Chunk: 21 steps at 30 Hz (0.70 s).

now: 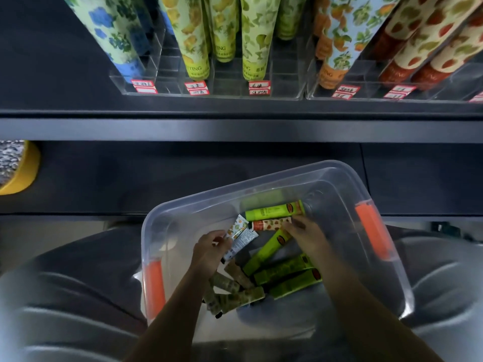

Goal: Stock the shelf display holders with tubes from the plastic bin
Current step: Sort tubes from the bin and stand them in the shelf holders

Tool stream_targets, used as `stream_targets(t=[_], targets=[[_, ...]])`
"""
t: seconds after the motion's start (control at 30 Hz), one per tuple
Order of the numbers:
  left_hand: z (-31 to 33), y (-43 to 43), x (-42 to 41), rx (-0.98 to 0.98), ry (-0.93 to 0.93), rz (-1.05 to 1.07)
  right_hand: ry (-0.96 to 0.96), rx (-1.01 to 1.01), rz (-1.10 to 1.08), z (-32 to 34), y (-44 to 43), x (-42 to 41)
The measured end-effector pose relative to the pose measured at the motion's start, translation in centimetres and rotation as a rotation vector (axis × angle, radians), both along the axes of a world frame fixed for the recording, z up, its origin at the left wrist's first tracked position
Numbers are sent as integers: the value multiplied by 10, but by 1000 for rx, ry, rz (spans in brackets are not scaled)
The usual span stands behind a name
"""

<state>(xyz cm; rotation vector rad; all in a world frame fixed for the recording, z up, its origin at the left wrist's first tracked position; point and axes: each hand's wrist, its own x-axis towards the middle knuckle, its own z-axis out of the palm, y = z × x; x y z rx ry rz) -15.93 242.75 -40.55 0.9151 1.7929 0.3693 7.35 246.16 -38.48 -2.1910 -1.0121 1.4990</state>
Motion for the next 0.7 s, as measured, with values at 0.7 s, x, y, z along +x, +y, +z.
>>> stream_targets(t=[0.7], targets=[[24,4,4,-19,-132,114,143,47,-201,-3,2,-18]])
